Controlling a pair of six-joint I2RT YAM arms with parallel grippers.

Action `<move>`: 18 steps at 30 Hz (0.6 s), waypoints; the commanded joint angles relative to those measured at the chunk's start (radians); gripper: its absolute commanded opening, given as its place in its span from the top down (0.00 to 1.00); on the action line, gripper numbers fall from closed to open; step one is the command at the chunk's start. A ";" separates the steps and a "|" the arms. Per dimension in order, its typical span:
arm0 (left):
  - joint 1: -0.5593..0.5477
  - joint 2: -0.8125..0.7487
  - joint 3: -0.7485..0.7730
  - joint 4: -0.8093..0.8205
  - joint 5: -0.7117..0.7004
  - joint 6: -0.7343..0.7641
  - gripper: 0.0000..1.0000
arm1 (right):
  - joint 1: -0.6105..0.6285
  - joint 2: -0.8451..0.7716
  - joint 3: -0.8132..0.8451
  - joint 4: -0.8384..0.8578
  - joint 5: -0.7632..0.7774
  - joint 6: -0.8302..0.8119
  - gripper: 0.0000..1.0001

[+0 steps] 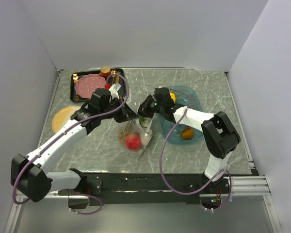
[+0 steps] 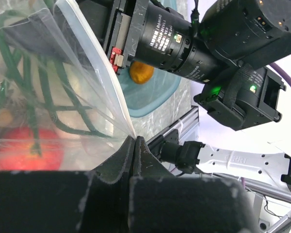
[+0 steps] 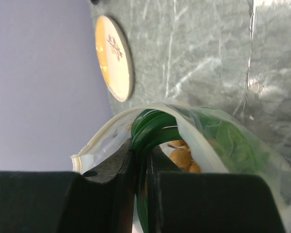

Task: Place the food in the zip-top bag and seal the zipper
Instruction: Place the fake vegetable in the zipper food storage bag.

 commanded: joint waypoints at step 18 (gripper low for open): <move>-0.005 0.032 0.018 0.163 0.080 -0.072 0.99 | -0.008 -0.010 0.077 -0.078 0.035 -0.034 1.00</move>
